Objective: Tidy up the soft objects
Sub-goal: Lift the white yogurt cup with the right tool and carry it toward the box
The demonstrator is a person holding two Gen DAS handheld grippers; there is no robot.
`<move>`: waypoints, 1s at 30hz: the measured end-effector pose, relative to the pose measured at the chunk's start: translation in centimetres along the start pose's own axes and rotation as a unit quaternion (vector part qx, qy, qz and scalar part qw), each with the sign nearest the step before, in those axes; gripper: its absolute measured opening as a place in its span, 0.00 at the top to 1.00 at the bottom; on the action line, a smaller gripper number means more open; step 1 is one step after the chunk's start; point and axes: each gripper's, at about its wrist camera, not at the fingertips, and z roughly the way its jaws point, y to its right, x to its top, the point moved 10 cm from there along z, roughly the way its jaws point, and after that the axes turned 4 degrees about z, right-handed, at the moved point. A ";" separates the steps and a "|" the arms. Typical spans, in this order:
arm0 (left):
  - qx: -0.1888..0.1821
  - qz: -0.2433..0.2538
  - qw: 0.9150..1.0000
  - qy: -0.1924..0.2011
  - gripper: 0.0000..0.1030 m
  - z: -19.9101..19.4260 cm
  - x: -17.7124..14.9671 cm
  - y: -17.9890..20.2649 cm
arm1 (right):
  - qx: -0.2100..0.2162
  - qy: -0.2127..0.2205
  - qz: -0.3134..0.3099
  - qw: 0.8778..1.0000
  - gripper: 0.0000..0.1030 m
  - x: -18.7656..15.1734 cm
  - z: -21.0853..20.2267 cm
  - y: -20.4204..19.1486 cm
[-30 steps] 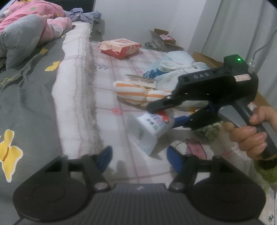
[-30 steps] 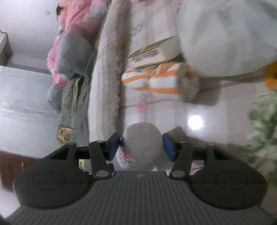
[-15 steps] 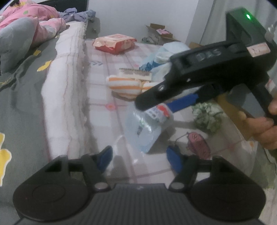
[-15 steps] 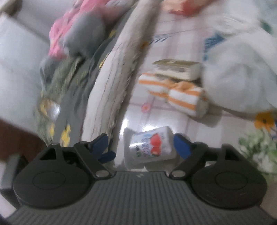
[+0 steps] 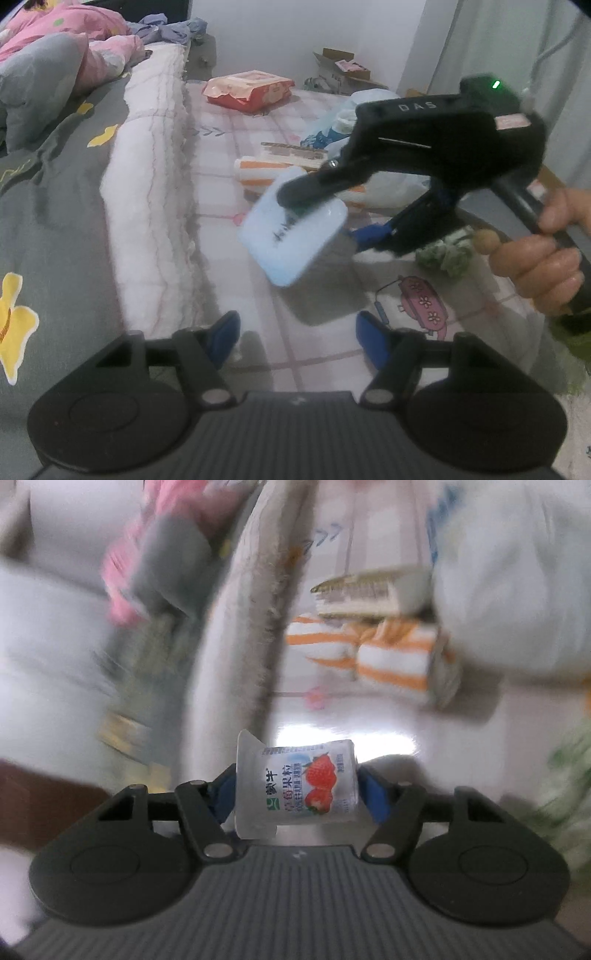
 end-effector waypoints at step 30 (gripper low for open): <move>0.045 0.104 0.993 0.032 0.27 4.2 3.6 3.9 | -0.012 0.052 0.019 0.998 0.53 0.5 -3.8 3.8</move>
